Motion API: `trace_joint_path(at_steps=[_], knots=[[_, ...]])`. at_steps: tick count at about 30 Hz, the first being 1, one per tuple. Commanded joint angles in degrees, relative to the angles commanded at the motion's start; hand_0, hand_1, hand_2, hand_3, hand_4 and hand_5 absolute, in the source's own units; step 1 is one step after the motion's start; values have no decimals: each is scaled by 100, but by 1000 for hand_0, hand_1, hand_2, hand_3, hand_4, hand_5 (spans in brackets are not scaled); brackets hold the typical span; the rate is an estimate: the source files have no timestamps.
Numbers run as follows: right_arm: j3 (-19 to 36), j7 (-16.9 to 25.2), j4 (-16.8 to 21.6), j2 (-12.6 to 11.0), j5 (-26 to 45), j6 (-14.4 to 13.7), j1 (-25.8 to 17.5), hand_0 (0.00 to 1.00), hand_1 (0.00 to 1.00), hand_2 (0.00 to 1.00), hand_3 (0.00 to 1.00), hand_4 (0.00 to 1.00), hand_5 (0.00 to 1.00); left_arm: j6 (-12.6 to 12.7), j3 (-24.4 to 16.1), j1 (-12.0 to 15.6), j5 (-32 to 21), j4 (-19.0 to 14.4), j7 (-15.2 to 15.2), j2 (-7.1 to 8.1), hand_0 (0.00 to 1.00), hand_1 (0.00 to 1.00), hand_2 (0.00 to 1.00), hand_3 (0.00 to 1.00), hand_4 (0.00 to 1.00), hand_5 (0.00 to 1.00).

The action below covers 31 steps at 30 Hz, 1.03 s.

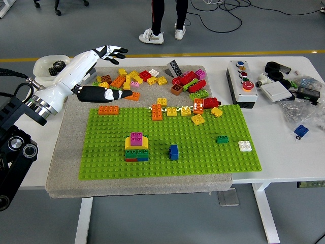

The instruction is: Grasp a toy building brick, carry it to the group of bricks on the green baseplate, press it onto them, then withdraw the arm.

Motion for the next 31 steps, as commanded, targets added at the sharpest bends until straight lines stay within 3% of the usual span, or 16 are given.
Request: trace_joint_path(at_steps=[16, 17, 28, 29, 31], knots=[[-65, 6, 0, 2, 0, 9, 11, 750, 649, 725, 616, 881, 466, 8, -3, 38, 90, 13, -55, 36, 841, 716, 775, 833, 998, 446], [-70, 6, 0, 1, 0, 9, 12, 749, 649, 725, 616, 881, 467, 8, -6, 37, 102, 15, -61, 40, 886, 779, 786, 835, 998, 409], [-97, 9, 0, -3, 0, 3, 9, 749, 648, 724, 616, 881, 468, -46, 5, 14, 175, 46, -139, 57, 910, 801, 815, 845, 998, 390], [-104, 11, 0, -4, 0, 3, 6, 749, 648, 724, 616, 881, 467, -54, 5, 12, 177, 49, -146, 58, 945, 860, 860, 886, 998, 328], [-110, 12, 0, -5, 0, 2, 3, 749, 648, 724, 616, 881, 467, -65, 8, 8, 190, 50, -158, 59, 945, 860, 860, 886, 998, 328]])
